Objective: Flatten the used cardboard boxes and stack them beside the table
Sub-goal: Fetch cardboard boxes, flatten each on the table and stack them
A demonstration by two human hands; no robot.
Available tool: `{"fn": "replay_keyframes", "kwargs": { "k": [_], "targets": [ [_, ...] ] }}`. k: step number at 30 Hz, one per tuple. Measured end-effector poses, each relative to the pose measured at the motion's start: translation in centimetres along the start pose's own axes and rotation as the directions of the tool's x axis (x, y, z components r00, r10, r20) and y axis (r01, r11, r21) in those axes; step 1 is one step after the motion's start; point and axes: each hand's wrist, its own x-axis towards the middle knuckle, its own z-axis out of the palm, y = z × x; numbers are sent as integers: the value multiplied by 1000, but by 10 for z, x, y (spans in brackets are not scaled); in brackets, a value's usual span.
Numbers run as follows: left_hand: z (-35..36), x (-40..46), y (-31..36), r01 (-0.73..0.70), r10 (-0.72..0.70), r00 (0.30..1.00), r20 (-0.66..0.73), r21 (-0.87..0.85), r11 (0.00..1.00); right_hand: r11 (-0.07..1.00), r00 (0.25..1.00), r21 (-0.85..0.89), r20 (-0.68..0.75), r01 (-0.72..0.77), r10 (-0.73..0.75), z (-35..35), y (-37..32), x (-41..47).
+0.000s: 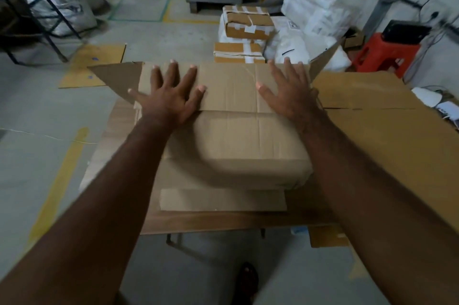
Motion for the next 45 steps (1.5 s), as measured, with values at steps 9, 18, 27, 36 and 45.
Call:
{"fn": "replay_keyframes", "kwargs": {
  "k": [9,18,27,36,45],
  "targets": [
    [47,76,-28,24,-20,993,119,-30,999,989,959,88,266,-121,93,31,23,63],
    [24,49,-17,45,-43,999,21,-106,993,998,995,57,99,-6,0,17,12,37],
    [82,-70,1,-413,426,905,-3,238,879,846,909,-358,25,396,-415,70,-28,-89],
    [83,-77,9,-348,355,934,28,289,892,816,966,-522,78,250,-246,86,-50,-100],
    [-18,-95,-18,-518,509,836,206,-15,855,947,956,-154,132,281,-262,-9,-42,-145]
  ]
}}
